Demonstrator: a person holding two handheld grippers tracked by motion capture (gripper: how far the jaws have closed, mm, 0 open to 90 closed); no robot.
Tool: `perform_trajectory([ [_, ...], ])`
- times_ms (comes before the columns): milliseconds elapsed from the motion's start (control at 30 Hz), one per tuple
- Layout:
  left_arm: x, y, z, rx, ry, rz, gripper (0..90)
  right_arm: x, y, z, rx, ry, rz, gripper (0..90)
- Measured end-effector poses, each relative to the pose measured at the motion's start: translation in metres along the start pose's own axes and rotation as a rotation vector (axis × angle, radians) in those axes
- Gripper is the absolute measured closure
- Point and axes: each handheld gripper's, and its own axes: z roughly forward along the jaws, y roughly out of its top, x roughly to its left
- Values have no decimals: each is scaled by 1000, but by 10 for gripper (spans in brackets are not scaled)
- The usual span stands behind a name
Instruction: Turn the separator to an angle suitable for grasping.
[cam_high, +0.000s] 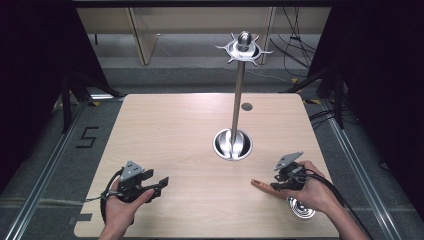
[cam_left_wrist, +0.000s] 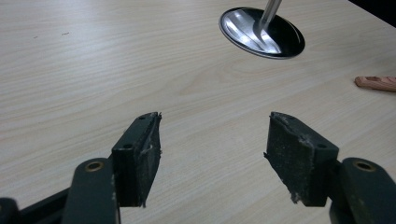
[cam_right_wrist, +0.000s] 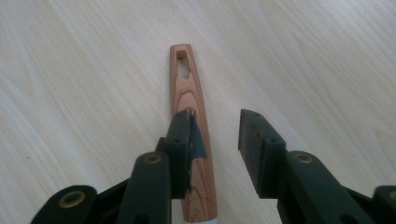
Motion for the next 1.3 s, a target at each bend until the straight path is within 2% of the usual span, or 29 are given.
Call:
perform_trajectory([
  [100,-1,0,0,-1,3,-2,346,-4,4,4,31,25,-54,626],
  [167,0,0,0,2,-1,0,346,-2,4,5,52,21,-38,626],
  [200,0,0,-1,1,6,-3,346,-2,5,9,74,41,-60,629],
  [233,0,0,-1,0,6,-4,346,-2,5,9,87,45,-61,629],
  [600,0,0,0,-1,-1,-1,346,0,10,18,151,67,-90,643],
  [667,0,0,-1,0,5,-3,346,2,11,21,191,70,-93,646],
  [900,0,0,0,-1,2,-3,346,1,12,26,218,73,-112,652],
  [1033,0,0,0,0,-1,-3,346,1,11,27,236,86,-96,655],
  [1067,0,0,0,1,-1,-2,346,0,11,27,237,88,-110,659],
  [1300,-1,0,0,-1,1,-5,346,0,9,29,266,96,-122,674],
])
